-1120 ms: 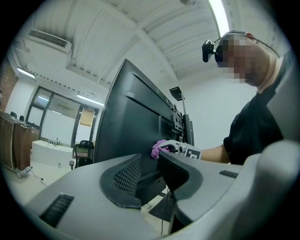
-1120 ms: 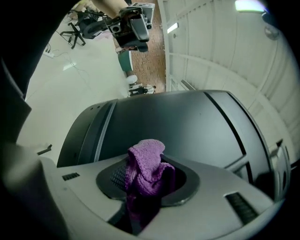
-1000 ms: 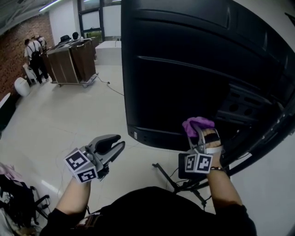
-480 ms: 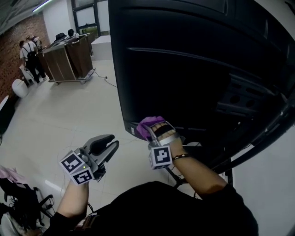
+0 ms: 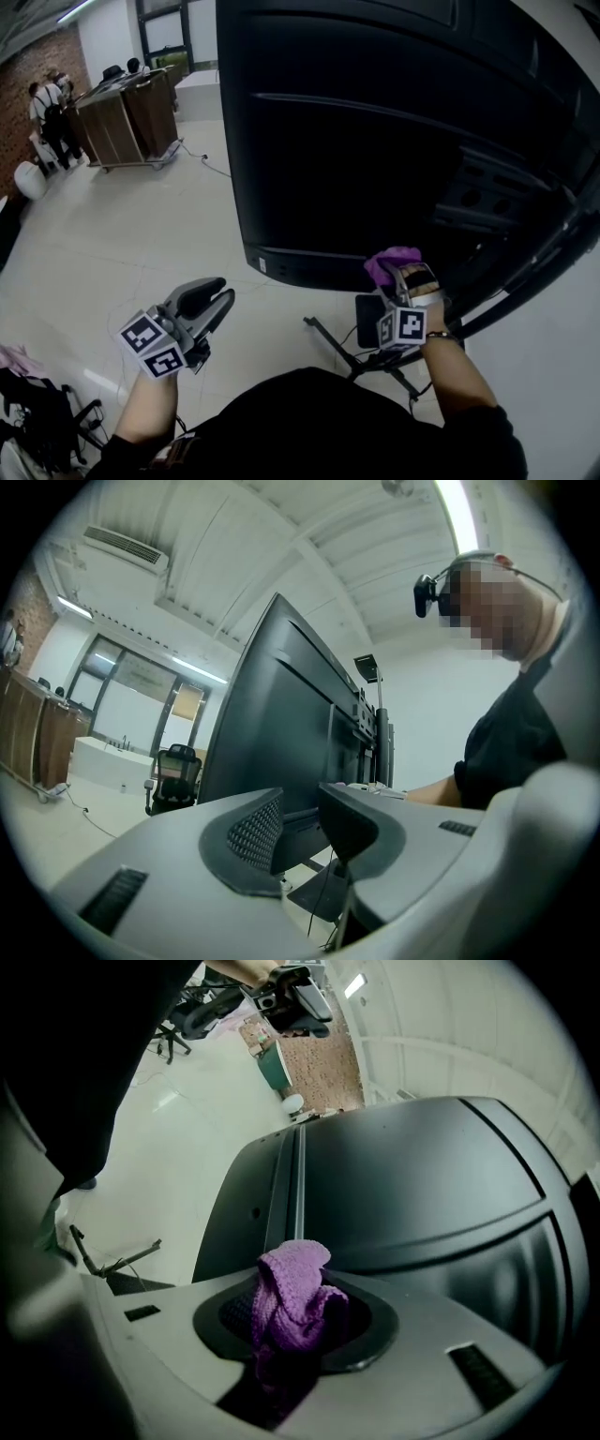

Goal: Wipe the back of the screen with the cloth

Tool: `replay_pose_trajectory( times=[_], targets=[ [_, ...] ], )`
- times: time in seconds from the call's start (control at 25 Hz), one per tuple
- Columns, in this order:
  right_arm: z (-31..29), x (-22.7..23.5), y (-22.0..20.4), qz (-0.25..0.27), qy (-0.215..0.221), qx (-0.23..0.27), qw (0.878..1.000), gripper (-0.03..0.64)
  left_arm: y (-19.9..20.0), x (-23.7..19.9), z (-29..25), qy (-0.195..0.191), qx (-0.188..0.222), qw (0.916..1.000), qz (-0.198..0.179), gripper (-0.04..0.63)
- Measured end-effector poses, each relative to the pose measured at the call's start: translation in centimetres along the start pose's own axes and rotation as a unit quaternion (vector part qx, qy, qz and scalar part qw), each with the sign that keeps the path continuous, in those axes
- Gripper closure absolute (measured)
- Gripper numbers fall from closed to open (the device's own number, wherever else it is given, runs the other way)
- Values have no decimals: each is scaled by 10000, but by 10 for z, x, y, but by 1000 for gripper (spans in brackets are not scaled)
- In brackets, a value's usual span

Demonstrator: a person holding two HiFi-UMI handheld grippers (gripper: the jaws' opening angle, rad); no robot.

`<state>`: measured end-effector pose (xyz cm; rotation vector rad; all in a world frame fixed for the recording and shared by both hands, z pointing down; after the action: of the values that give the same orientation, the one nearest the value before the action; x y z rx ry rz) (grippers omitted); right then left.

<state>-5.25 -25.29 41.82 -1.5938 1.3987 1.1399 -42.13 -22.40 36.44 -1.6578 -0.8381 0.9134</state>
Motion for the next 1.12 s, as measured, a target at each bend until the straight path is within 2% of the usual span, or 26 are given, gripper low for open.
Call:
replay_pose_trajectory(
  times=[0.12,0.24,0.36,0.44,0.56,0.64,0.92,1.12],
  targets=[
    [-4,0,-31,-135,72,-411,9990,497,-2,-1,-3,-59,5,10000,25,494],
    [-3,-4,-44,-99,126,-633,9979,497,-2,-2,-4,-87,2,10000,-5,494],
    [13,2,-38,-503,178,-462,9975,495,-1,-3,-7,-95,10,9999,-31,494],
    [30,10,-32,-1054,358,-31,9938,495,1,-1,-9,-131,3,9999,-86,494],
    [52,24,-25,-2077,874,737,9715,495,6,3,-15,-260,24,9995,-150,494],
    [65,31,-26,-2479,1093,994,9574,495,9,9,-20,-374,44,9991,-178,494],
    [106,51,-55,-3125,1275,1652,9267,495,27,44,-58,-614,-115,9973,-388,494],
    [132,65,-93,-3259,1455,2329,9046,495,44,91,-106,-640,-77,9961,-599,494]
  ],
)
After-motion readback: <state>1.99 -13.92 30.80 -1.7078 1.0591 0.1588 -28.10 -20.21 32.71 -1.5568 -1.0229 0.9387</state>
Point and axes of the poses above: the fingertips, and each gripper's own axes: z backward along the fingers, x to its right, y out of its top, the point moved 8 cm from there along z, backward along the fingers, and after that the axes turned 15 degrees about -x, right-handed, at the moved point
